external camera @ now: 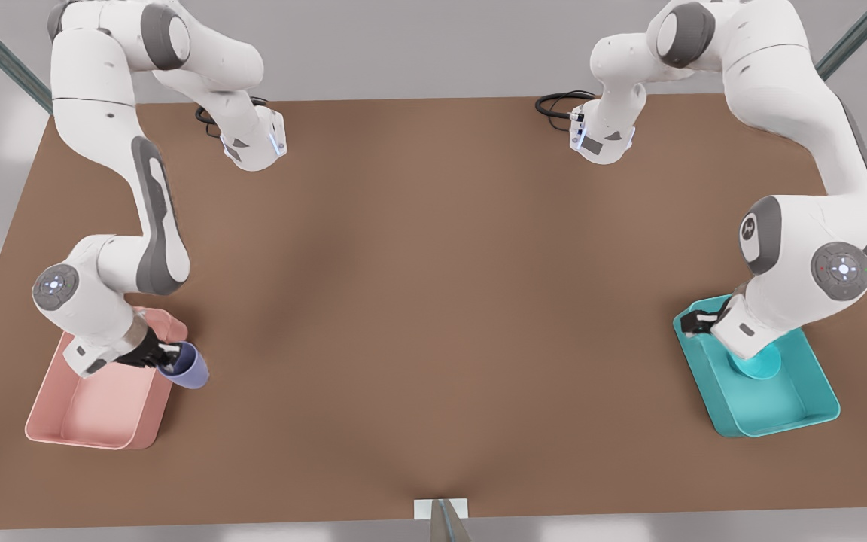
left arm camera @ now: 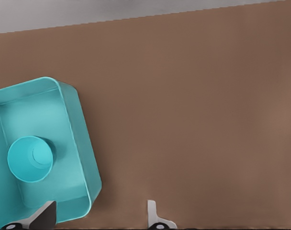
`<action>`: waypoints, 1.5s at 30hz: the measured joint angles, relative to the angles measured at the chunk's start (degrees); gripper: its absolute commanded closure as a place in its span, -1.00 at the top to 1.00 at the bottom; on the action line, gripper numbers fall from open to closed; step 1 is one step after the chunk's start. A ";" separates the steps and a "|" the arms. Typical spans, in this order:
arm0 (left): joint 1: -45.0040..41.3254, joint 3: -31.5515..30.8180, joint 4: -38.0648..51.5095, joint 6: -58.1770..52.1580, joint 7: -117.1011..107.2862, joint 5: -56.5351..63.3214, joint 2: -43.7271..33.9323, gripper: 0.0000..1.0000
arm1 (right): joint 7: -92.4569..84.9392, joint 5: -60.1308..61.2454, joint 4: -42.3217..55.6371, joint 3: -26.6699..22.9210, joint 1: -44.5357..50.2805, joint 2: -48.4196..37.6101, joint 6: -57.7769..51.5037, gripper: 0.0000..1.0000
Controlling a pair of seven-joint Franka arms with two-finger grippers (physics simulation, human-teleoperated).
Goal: Put the bowls and cups in different boxes
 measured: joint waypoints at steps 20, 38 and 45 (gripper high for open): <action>-3.29 -2.88 -0.22 -18.27 -2.29 -4.01 -5.01 1.00 | -17.45 0.55 16.83 -0.24 -14.83 20.73 -9.46 -0.57; -3.20 -2.80 -0.24 -18.93 -2.94 -3.88 -4.87 1.00 | -20.68 1.12 16.76 0.32 -12.85 10.55 -15.48 0.99; -3.20 -2.79 -0.24 -18.95 -3.09 -3.83 -4.78 1.00 | -13.36 -0.11 15.69 0.34 0.97 -2.82 -31.91 1.00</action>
